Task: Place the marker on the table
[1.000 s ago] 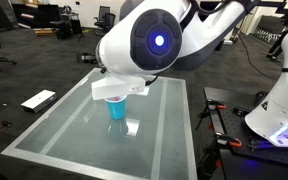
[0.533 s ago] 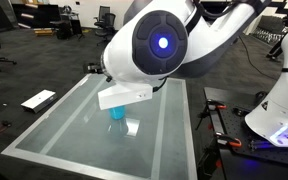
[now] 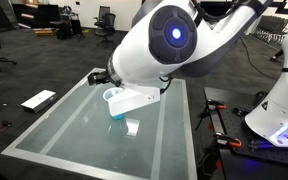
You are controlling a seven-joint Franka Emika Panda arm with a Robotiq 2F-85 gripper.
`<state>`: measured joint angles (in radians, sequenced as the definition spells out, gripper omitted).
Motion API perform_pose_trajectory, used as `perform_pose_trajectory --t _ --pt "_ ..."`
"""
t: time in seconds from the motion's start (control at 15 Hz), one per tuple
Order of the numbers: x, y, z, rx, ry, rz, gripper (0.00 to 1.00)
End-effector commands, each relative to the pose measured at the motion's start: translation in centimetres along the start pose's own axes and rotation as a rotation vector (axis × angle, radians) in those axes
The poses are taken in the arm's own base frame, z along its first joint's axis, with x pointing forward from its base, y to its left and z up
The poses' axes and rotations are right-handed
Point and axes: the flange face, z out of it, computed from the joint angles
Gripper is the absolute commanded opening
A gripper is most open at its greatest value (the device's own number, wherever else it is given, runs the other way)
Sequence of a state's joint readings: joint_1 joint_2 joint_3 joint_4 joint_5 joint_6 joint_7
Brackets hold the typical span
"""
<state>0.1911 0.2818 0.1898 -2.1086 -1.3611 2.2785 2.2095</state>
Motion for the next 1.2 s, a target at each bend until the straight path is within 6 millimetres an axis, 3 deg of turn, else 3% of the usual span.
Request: perform_pose_trajectory --t 0.0,0.93,1.13 --pt "0.0 0.1 0.1 0.011 -0.016 -0.003 1.0" --pt "0.4 0.8 0.4 0.007 -0.02 0.022 1.0" --pt "0.5 1.2 0.6 0.014 -0.035 0.033 0.82"
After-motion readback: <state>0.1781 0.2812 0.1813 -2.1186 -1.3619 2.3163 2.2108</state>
